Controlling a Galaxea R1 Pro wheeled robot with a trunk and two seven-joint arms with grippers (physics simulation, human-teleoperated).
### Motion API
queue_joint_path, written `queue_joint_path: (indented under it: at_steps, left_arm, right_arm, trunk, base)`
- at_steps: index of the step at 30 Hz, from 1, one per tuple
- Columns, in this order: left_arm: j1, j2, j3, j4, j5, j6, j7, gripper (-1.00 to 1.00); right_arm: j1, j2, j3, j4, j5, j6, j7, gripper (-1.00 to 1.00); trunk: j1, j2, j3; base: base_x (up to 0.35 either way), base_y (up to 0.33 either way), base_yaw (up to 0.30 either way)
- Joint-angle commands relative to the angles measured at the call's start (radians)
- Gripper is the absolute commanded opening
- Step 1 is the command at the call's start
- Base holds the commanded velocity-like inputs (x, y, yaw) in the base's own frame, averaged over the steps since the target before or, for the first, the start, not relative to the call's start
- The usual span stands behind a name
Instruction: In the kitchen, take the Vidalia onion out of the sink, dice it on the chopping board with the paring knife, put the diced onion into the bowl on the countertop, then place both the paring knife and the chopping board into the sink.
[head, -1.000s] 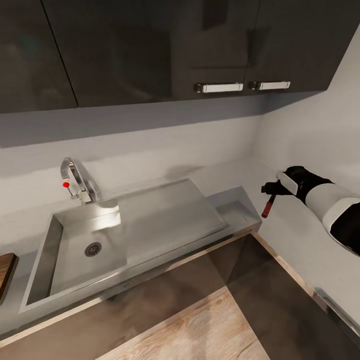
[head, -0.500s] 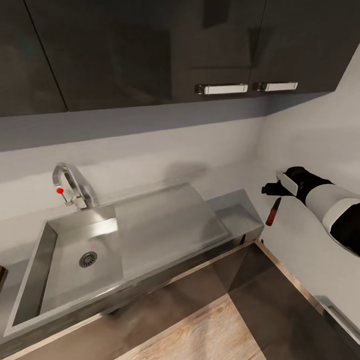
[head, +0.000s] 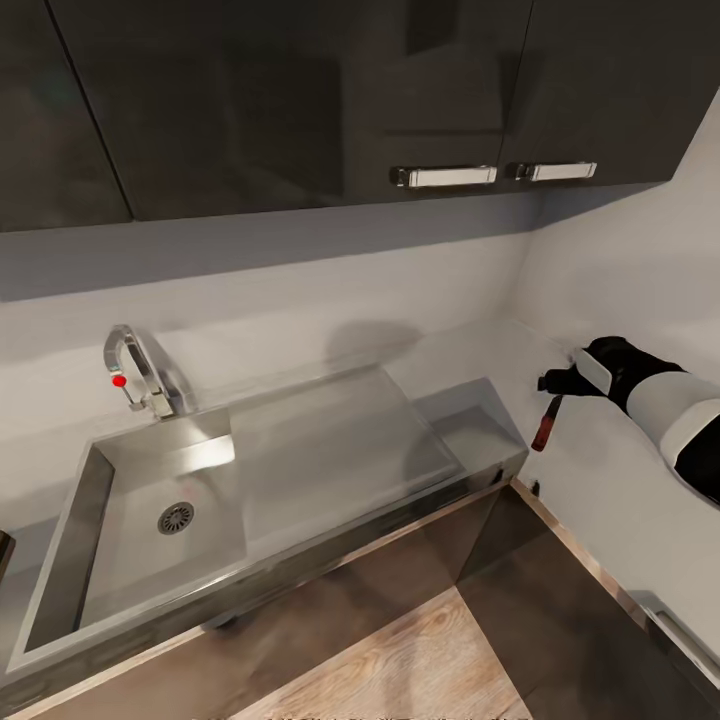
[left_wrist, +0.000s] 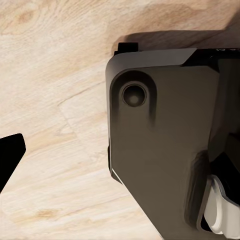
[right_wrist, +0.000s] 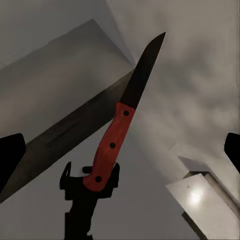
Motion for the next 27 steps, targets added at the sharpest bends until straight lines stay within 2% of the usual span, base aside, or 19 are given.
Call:
queue_joint_path:
  at_steps: [1, 7, 18, 27]
  left_arm:
    - [-0.001, -0.001, -0.008, 0.002, 0.01, 0.001, 0.001, 1.0]
    - [-0.001, -0.001, -0.008, 0.002, 0.01, 0.002, 0.001, 1.0]
    - [-0.001, -0.001, -0.008, 0.002, 0.01, 0.001, 0.001, 1.0]
    - [-0.001, 0.0, -0.008, 0.002, 0.01, 0.0, -0.002, 1.0]
  right_arm:
    - [0.0, -0.008, 0.007, -0.003, -0.011, 0.005, -0.001, 1.0]
    - [0.0, -0.022, 0.007, 0.001, -0.011, 0.005, 0.044, 1.0]
    - [0.0, -0.023, 0.009, 0.004, -0.011, 0.005, 0.055, 1.0]
    - [0.0, -0.022, 0.009, 0.004, -0.011, 0.005, 0.055, 1.0]
  trunk:
    - [0.001, -0.002, -0.003]
    - [0.001, -0.002, -0.013]
    - [0.001, -0.002, -0.03]
    - [0.001, -0.002, -0.045]
  base:
    - [0.0, 0.0, 0.0]
    - [0.0, 0.0, 0.0]
    - [0.003, 0.0, 0.0]
    - [0.162, 0.0, 0.0]
